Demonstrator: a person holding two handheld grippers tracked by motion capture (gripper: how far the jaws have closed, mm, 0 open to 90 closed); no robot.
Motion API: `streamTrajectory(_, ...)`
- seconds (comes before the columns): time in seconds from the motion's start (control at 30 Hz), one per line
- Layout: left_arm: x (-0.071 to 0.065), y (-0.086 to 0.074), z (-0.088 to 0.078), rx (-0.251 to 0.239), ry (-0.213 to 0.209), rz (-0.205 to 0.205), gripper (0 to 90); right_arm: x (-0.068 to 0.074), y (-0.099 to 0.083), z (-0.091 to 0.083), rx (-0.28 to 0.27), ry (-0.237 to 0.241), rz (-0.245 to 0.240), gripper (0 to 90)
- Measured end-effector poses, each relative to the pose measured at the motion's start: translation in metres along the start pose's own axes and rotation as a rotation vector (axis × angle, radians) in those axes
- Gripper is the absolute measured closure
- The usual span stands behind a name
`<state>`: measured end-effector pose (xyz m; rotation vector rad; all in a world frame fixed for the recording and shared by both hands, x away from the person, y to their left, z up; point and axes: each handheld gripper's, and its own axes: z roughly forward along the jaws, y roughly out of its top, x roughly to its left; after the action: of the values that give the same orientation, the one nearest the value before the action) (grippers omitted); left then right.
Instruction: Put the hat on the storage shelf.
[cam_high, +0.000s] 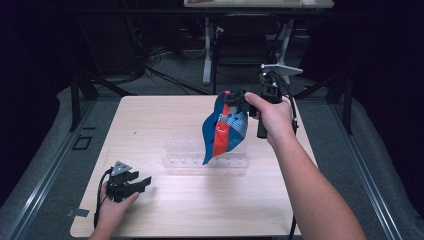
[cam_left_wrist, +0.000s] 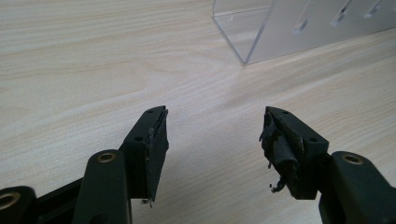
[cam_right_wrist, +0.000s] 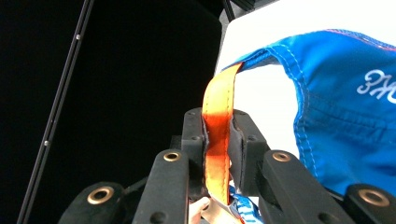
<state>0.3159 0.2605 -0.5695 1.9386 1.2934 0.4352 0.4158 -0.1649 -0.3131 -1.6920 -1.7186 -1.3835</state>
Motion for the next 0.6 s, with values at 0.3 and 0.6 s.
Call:
streamTrajectory(0.3, 0.000, 0.000, 0.000, -0.001, -0.002, -0.003, 40.9, 0.001, 0.000, 0.008, -0.001, -0.003, 0.006, 77.6)
streamTrajectory(0.6, -0.002, 0.001, 0.000, -0.007, -0.004, 0.003, 41.0, -0.001, -0.003, 0.026, 0.025, 0.029, -0.001, 77.5)
